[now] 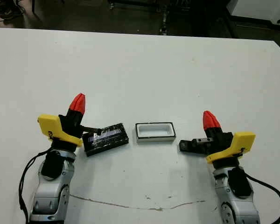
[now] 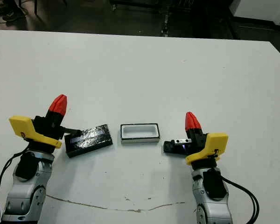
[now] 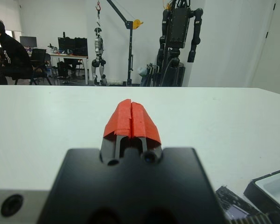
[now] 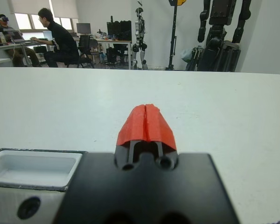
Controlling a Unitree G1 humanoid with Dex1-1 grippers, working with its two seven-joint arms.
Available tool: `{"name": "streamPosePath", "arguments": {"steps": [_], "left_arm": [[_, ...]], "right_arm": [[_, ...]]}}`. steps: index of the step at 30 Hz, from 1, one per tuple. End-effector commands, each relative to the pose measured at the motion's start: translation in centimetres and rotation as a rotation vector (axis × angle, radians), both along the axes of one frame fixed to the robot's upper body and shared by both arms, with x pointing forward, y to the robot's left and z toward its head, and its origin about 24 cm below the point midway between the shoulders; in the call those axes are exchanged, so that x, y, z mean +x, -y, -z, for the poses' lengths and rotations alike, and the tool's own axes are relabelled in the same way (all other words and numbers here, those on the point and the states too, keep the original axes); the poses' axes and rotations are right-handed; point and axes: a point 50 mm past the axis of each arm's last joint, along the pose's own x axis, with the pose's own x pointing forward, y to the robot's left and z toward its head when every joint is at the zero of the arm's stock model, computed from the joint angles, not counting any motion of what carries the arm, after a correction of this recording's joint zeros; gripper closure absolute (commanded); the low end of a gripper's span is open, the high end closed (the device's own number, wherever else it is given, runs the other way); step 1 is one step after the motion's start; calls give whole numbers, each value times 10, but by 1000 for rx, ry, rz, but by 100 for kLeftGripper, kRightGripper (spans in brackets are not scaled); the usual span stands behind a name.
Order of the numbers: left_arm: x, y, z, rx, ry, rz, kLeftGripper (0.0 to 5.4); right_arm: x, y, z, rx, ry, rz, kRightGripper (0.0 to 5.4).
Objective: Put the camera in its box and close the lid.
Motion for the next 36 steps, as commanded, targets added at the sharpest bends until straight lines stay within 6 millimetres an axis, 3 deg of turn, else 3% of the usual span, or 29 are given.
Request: {"name": "streamPosePath", "arguments": {"steps": [1, 11, 23, 28, 36], "left_arm": [[1, -1, 2, 2, -15, -4, 539], [1, 1, 5, -5, -20, 13, 539], [1, 1, 3, -7, -19, 8, 539], [-3, 3, -1, 6, -11, 27, 518], [-12, 0, -14, 38, 47, 130, 409]], "right_arm": [[-1, 1, 2, -5, -13, -1, 540], [-1, 4, 1, -20, -8, -5, 540], [8, 23, -29, -108, 110, -31, 540], [7, 21, -31, -57, 110, -31, 540], [7, 21, -32, -75, 76, -145, 412]]}}
